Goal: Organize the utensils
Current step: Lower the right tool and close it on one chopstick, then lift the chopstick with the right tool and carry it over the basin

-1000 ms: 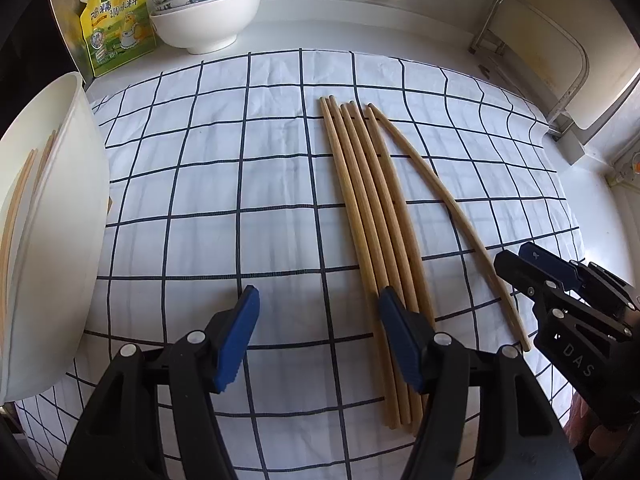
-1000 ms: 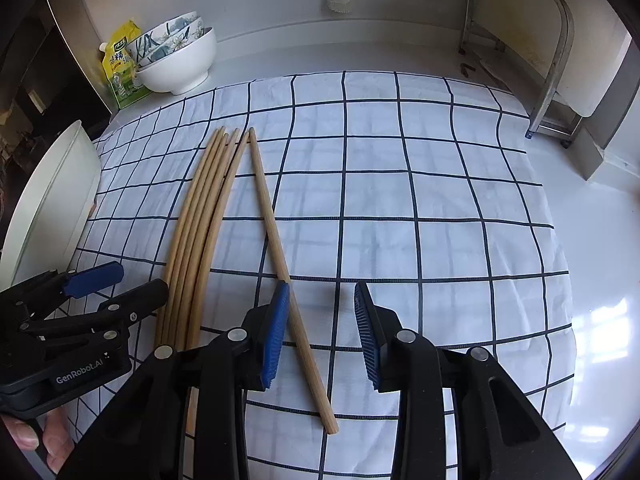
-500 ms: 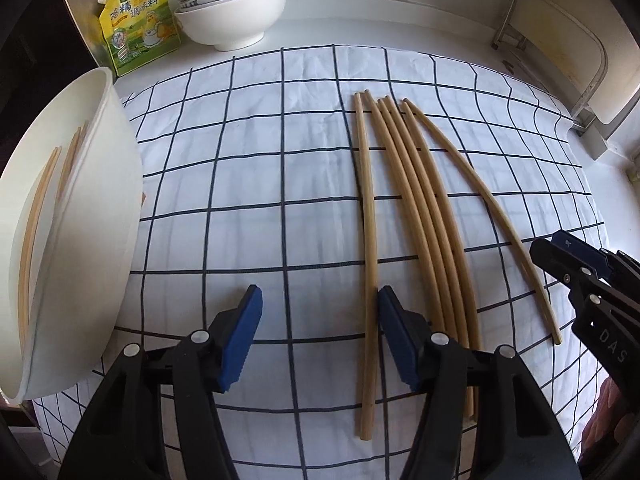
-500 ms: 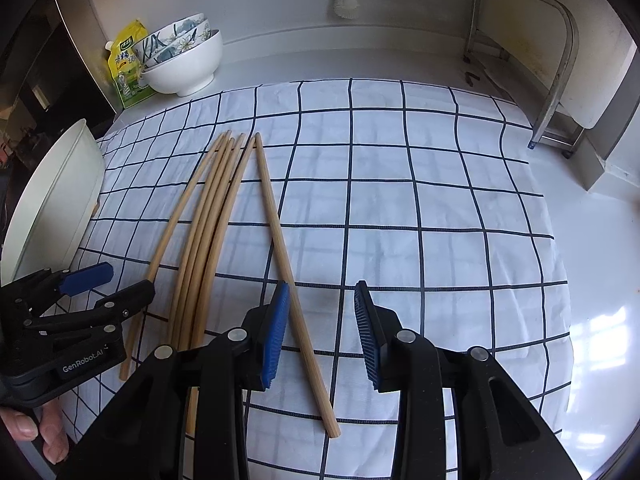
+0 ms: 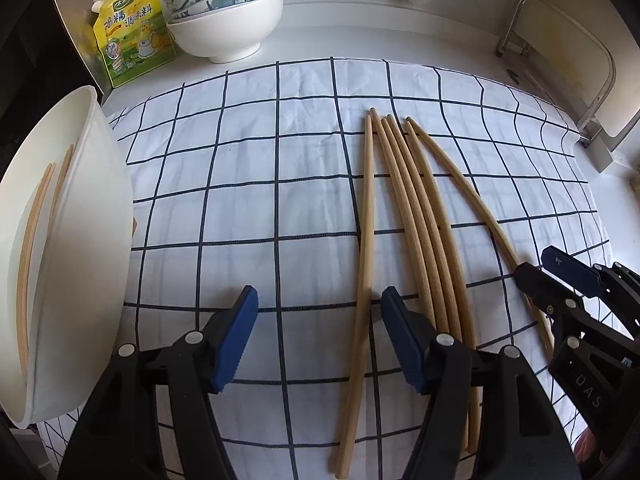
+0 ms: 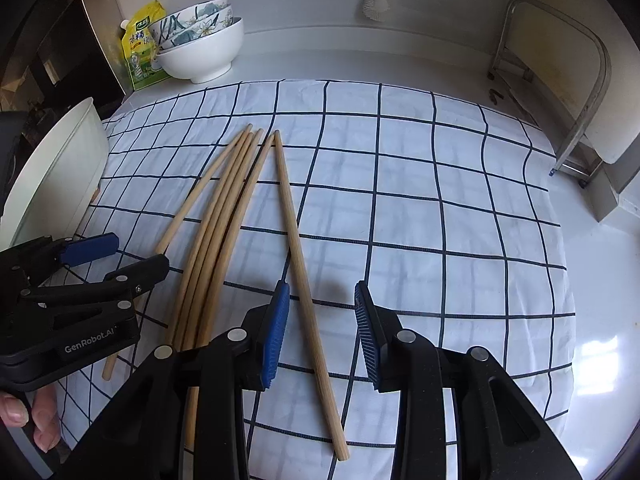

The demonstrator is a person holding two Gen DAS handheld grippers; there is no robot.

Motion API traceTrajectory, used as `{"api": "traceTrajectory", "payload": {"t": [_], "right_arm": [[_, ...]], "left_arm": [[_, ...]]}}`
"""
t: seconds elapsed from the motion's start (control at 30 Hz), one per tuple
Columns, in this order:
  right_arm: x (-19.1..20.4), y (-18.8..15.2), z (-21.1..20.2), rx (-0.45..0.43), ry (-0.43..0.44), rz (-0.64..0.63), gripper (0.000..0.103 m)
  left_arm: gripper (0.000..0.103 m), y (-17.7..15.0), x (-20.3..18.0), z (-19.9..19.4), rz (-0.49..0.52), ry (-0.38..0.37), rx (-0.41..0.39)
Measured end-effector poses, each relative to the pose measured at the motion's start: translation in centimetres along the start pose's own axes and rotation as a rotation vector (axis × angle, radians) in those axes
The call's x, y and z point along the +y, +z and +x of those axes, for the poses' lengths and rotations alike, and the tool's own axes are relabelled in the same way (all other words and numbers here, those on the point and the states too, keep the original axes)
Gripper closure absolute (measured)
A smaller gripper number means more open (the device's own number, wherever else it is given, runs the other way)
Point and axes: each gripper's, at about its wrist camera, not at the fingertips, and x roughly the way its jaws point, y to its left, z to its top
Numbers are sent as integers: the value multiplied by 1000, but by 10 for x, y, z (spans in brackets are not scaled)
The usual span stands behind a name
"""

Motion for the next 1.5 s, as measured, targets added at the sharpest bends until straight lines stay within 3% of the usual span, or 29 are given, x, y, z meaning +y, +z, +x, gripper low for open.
{"api": "traceTrajectory", "payload": {"t": [0.13,0.23,0.3,0.4,0.67,0.93,1.27,1.5], "right_arm": [[8,4,8,3,-23,-43,71],[14,4,11,-13,-23,-75,80],[20,5,11,-13,-16,-100,96],[22,7,12,-7,8,-100,96],[10,13,-7,-18,66,0,96],[31,37,-54,-82,108,12,96],[133,93,-72,-152,276,-85,96],[228,127,-42,-78,381,-178,96]], "left_arm": [[45,5,0,2,-5,-7,-9],[62,9,-3,2,8,-15,-15],[79,10,-7,1,18,-23,-15],[95,9,-10,0,23,-45,-5],[96,7,0,-14,-4,-99,14],[96,18,29,-70,-36,-121,-90],[96,25,142,-126,-153,-29,-189],[96,13,233,-119,-271,52,-166]]}}
